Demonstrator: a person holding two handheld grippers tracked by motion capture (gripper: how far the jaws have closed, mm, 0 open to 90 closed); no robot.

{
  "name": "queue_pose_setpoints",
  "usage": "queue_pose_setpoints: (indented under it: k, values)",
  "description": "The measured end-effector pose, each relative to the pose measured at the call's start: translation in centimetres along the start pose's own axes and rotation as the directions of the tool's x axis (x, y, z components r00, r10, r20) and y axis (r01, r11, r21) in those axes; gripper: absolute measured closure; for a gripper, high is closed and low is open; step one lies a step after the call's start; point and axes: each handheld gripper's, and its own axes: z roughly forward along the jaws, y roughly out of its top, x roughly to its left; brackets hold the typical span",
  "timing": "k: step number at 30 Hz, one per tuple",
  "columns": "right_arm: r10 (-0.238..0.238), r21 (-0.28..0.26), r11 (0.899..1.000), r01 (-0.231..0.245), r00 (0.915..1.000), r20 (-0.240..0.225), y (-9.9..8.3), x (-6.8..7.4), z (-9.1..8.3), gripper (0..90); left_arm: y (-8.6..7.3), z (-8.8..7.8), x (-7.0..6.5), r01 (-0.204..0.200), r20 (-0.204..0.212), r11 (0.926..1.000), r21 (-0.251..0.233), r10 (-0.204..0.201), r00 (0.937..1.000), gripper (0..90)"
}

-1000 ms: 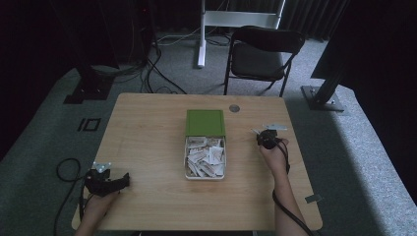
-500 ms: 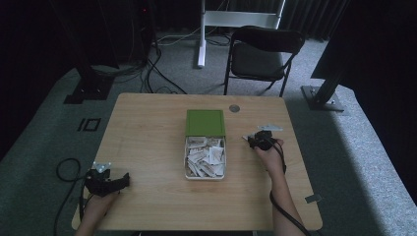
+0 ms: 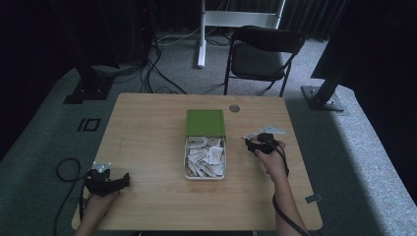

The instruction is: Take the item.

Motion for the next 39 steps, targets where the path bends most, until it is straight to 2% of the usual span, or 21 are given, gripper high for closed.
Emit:
queue_pose_setpoints:
  k: [3,10,20,31,39]
  values:
    - [-0.006,0.001,1.000,0.006,1.0000,0.002,-0.6,-0.1,-0.4,39.1,0.0,0.0,0.0,0.000,0.000,1.0000,0.000,0.000,1.0000,1.4]
    - [0.027,-0.011,1.000,-0.027,0.9996,-0.003,-1.9,-0.4,-1.3,33.8,0.0,0.0,0.0,0.000,0.000,1.0000,0.000,0.000,1.0000,1.4]
    - [0.037,-0.024,0.999,-0.037,0.9993,0.005,-3.5,-0.3,-3.2,22.5,0.0,0.0,0.0,-0.001,0.000,1.0000,0.000,0.001,1.0000,1.4]
    - [0.006,-0.016,1.000,-0.006,1.0000,-0.003,-4.8,-0.2,-4.9,19.8,0.0,0.0,0.0,0.000,0.000,1.0000,-0.001,0.000,1.0000,1.4]
    - [0.010,-0.011,1.000,-0.010,0.9998,-0.015,-5.7,-0.4,-5.8,18.7,0.0,0.0,0.0,0.000,0.000,1.0000,-0.001,0.000,1.0000,1.4]
